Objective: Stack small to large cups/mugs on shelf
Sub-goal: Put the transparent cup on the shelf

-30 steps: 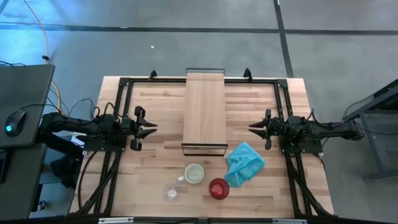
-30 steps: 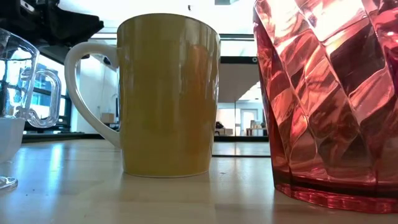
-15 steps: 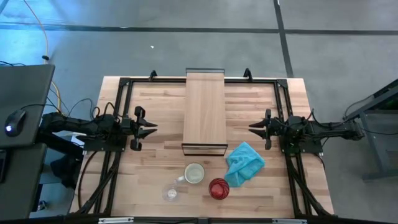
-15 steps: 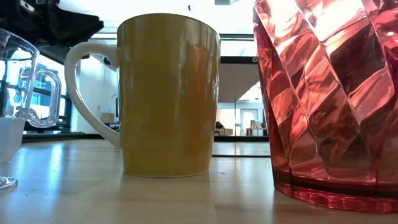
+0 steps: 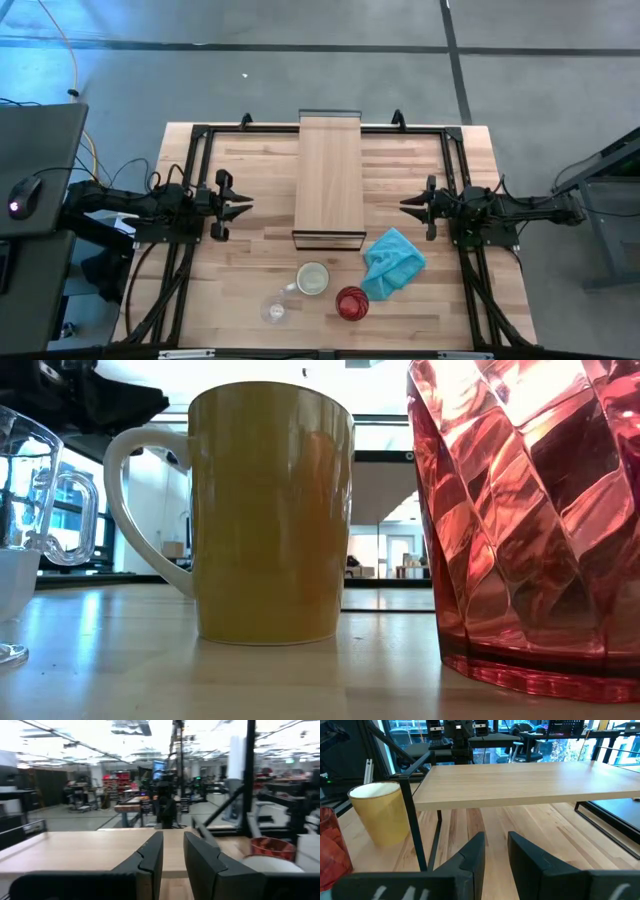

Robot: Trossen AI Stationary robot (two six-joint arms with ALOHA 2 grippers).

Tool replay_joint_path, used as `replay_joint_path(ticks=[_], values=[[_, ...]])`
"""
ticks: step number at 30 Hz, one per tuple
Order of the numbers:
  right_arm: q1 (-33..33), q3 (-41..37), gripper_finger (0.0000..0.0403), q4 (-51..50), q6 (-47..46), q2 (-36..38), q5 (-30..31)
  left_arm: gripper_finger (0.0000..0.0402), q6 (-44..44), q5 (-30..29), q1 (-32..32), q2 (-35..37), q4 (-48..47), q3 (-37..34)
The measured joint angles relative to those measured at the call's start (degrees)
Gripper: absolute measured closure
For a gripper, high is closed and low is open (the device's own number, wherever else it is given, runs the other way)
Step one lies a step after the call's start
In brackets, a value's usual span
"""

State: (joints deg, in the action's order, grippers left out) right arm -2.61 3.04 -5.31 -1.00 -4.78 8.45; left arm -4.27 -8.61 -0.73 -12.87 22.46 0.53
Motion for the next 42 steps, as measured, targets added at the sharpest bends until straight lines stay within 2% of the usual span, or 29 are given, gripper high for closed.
replay_joint_path(ticks=[2,6,9,13,18,23,26,42], values=[[0.24,0.01,0.0325,0.22,4.78,0.0,1.91,0.0334,-0.31,-1.82,0.0,-0.01,0.0,0.0],[1.13,0.01,0.0325,0.82,25.05,-0.01,8.56,0.0334,-0.27,-2.37,0.0,0.0,-0.02,0.0],[1.14,0.01,0.0325,0.87,30.97,0.01,9.55,0.0334,-0.27,-2.37,0.0,-0.02,-0.04,0.0],[1.14,0.01,0.0325,2.79,26.47,-0.01,15.68,0.0334,0.26,-2.25,0.0,-0.02,0.04,0.0],[1.14,0.01,0.0325,2.83,18.77,0.0,20.21,0.0334,3.44,1.54,0.0,-0.02,0.36,0.0],[1.14,0.01,0.0325,2.87,16.26,-0.01,21.97,0.0334,18.75,7.87,0.0,-0.02,2.68,0.0],[1.14,0.0,0.0325,2.62,16.29,-0.01,21.95,0.0334,23.92,8.21,0.04,0.03,3.86,0.03],[1.14,0.01,0.0325,1.58,16.46,-0.01,21.53,0.0334,23.62,7.56,0.0,-0.02,1.36,0.03]])
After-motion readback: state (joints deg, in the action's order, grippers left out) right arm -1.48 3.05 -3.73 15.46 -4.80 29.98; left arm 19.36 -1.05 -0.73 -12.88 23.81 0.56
